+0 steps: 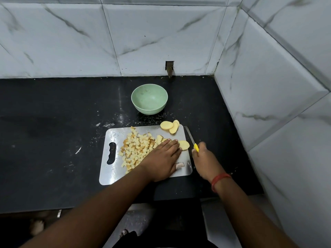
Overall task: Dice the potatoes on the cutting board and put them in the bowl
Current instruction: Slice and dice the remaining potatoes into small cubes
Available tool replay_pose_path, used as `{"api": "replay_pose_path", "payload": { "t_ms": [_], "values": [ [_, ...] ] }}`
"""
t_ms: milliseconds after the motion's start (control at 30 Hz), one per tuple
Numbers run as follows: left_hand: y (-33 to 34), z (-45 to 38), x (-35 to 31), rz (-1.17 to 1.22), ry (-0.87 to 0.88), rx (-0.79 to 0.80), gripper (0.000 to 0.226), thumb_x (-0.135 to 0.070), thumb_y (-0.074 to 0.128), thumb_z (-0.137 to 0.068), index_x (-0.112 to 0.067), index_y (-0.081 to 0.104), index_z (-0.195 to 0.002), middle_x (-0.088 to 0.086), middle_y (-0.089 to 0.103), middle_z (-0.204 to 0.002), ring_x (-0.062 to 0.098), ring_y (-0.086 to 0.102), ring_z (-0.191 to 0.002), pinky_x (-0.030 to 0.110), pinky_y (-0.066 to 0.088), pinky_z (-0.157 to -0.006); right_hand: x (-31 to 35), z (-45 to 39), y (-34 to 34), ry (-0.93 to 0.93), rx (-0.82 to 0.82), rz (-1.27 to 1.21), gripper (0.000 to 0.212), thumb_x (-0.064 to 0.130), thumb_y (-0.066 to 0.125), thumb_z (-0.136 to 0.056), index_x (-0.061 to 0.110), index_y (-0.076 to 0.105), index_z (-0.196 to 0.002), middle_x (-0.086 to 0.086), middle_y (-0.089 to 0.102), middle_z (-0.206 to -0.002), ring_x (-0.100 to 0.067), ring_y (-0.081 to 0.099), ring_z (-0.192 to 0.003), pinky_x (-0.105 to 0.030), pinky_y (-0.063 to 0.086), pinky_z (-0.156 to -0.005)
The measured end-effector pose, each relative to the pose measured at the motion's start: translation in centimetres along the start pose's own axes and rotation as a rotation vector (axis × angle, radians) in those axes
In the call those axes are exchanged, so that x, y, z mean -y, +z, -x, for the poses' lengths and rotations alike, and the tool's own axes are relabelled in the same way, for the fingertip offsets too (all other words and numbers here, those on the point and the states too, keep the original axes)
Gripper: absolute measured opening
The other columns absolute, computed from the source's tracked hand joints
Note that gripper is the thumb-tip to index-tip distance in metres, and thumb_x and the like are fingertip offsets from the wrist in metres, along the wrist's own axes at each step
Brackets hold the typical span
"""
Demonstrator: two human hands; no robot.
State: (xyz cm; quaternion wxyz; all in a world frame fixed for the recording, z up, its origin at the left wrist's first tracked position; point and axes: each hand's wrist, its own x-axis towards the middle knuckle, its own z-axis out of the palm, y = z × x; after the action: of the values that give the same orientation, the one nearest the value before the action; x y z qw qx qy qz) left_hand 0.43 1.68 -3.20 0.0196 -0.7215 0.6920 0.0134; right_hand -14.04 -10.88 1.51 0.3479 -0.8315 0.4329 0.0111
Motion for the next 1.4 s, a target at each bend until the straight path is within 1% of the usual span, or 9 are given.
{"api": "replay_pose_path", "payload": {
  "t_ms": [100, 233, 300, 500, 633, 767, 900, 1100, 1400],
  "values": [
    [-0.4, -0.3, 0.2, -0.013, 0.013, 0.018, 0.078, -0.057, 0.008, -0.105, -0.007, 0.034, -0.159, 0.016, 0.032, -0.164, 0.03, 0.021, -0.155, 0.037, -0.006, -0.125, 0.0, 1.4, 0.1, 0.009, 0.05, 0.132, 0.022, 0.025, 0.036, -0.104, 0.011, 0.038, -0.12, -0.015, 0.064, -0.094, -0.025, 0.06, -0.077, -0.034, 0.046, -0.066],
    [-0.7, -0.2, 0.0, 0.008, 0.008, 0.057, 0.077, -0.056, 0.009, -0.104, -0.007, 0.031, -0.159, 0.015, 0.028, -0.166, 0.029, 0.02, -0.155, 0.037, -0.002, -0.126, 0.2, 0.9, 1.2, 0.058, 0.129, 0.249, 0.044, 0.012, 0.037, -0.1, 0.004, 0.027, -0.142, -0.02, 0.064, -0.111, -0.032, 0.063, -0.097, -0.033, 0.046, -0.075],
    [-0.9, -0.5, 0.1, 0.006, 0.019, 0.05, 0.075, -0.055, 0.012, -0.105, -0.007, 0.036, -0.157, 0.016, 0.034, -0.163, 0.03, 0.025, -0.153, 0.037, 0.002, -0.127, 0.5, 0.6, 1.6, 0.116, 0.178, 0.275, 0.049, 0.008, 0.037, -0.098, 0.004, 0.023, -0.144, -0.022, 0.061, -0.117, -0.033, 0.062, -0.104, -0.032, 0.042, -0.075],
    [-0.5, -0.8, 0.7, 0.016, 0.033, 0.035, 0.073, -0.053, 0.013, -0.105, -0.007, 0.041, -0.155, 0.015, 0.04, -0.156, 0.03, 0.033, -0.148, 0.039, 0.011, -0.129, 0.1, 3.6, 1.4, 0.127, 0.25, 0.233, 0.021, 0.007, 0.037, -0.097, 0.007, 0.039, -0.118, -0.02, 0.06, -0.119, -0.034, 0.061, -0.107, -0.031, 0.041, -0.077],
    [-0.8, -0.9, 0.4, 0.011, 0.024, 0.012, 0.072, -0.054, 0.017, -0.107, -0.005, 0.041, -0.155, 0.014, 0.041, -0.156, 0.03, 0.032, -0.148, 0.038, 0.009, -0.128, -1.7, 6.8, 1.2, 0.104, 0.24, 0.178, 0.002, 0.016, 0.036, -0.103, 0.014, 0.035, -0.102, -0.019, 0.064, -0.111, -0.031, 0.064, -0.1, -0.027, 0.037, -0.069],
    [-0.5, -0.5, 0.3, 0.032, -0.005, 0.028, 0.072, -0.055, 0.02, -0.108, -0.006, 0.032, -0.159, 0.016, 0.033, -0.162, 0.031, 0.025, -0.153, 0.037, 0.005, -0.128, -0.8, 6.4, 0.5, 0.045, 0.141, 0.136, 0.013, 0.019, 0.035, -0.104, 0.009, 0.041, -0.109, -0.019, 0.064, -0.107, -0.034, 0.063, -0.096, -0.031, 0.041, -0.069],
    [-0.2, -0.1, 0.4, 0.048, -0.001, 0.006, 0.073, -0.055, 0.02, -0.107, -0.005, 0.032, -0.159, 0.017, 0.036, -0.159, 0.031, 0.025, -0.152, 0.034, 0.001, -0.125, 1.2, 3.4, 0.9, 0.055, 0.159, 0.176, 0.02, 0.014, 0.037, -0.101, 0.006, 0.041, -0.119, -0.022, 0.062, -0.114, -0.035, 0.062, -0.101, -0.03, 0.04, -0.07],
    [-0.4, -0.1, 0.9, 0.083, 0.019, 0.037, 0.068, -0.052, 0.025, -0.108, -0.005, 0.037, -0.156, 0.016, 0.038, -0.159, 0.031, 0.027, -0.152, 0.038, 0.012, -0.128, 2.6, 1.4, 1.6, 0.152, 0.236, 0.292, 0.042, 0.001, 0.042, -0.094, 0.002, 0.031, -0.134, -0.021, 0.059, -0.124, -0.032, 0.062, -0.109, -0.033, 0.045, -0.077],
    [0.1, -0.2, 0.6, 0.046, 0.028, -0.028, 0.068, -0.051, 0.026, -0.109, -0.001, 0.044, -0.152, 0.019, 0.046, -0.152, 0.033, 0.035, -0.148, 0.033, 0.005, -0.124, 2.5, 2.2, 2.0, 0.175, 0.266, 0.286, 0.042, 0.0, 0.039, -0.093, 0.004, 0.03, -0.134, -0.02, 0.057, -0.126, -0.031, 0.061, -0.11, -0.036, 0.048, -0.086]
  ]
}}
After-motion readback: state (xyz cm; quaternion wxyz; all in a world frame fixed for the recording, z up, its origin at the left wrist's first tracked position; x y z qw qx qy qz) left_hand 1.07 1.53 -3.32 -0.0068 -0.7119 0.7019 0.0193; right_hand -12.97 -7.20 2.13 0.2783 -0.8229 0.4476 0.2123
